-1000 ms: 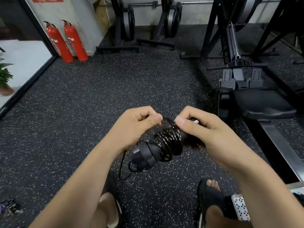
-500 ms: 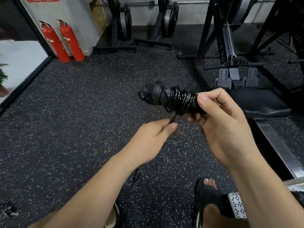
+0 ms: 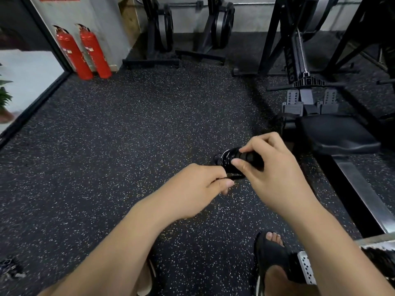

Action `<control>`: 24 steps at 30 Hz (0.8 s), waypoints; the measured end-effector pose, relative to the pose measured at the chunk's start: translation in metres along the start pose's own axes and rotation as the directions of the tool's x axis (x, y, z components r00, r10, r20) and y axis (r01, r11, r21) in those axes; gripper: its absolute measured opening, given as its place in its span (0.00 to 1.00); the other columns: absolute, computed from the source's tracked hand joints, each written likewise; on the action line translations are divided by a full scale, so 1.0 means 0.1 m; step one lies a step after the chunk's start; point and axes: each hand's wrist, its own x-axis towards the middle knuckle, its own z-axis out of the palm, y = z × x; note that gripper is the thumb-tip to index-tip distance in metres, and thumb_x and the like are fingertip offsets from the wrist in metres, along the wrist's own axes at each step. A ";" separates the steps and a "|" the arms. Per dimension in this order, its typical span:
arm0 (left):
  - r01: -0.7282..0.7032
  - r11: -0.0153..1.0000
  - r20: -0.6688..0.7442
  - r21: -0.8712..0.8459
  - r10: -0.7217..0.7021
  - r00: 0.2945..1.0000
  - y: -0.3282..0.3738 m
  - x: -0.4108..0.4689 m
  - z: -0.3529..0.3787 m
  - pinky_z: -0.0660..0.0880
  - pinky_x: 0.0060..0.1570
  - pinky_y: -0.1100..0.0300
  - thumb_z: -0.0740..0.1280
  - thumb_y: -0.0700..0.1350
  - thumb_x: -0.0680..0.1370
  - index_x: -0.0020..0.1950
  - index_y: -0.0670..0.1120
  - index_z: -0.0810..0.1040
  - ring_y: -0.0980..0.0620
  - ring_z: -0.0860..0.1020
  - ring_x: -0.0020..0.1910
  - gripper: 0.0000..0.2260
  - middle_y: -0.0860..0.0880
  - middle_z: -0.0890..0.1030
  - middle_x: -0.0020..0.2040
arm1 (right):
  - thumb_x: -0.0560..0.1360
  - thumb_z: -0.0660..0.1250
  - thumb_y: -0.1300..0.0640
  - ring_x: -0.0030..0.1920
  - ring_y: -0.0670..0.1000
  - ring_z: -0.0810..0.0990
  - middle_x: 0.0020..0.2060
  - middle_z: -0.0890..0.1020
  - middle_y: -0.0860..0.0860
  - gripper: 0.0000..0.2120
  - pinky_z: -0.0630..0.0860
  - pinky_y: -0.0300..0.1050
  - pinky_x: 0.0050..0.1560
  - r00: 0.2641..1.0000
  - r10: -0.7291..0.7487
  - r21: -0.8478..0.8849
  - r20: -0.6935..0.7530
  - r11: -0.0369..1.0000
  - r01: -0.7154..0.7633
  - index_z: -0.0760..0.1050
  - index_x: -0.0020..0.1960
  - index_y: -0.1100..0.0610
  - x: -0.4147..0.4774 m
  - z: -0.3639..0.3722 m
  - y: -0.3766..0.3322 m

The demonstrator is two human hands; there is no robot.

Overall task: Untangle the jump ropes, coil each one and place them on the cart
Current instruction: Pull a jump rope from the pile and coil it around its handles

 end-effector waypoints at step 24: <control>-0.174 0.720 -0.246 -0.672 0.005 0.969 -0.41 0.07 -0.17 0.81 0.61 0.45 0.66 0.29 0.83 0.56 0.37 0.80 0.45 0.80 0.50 0.06 0.42 0.83 0.46 | 0.81 0.70 0.55 0.38 0.56 0.81 0.42 0.82 0.59 0.09 0.79 0.45 0.37 0.934 -0.099 0.889 0.342 0.355 -0.288 0.77 0.46 0.59 -0.05 -0.21 -0.40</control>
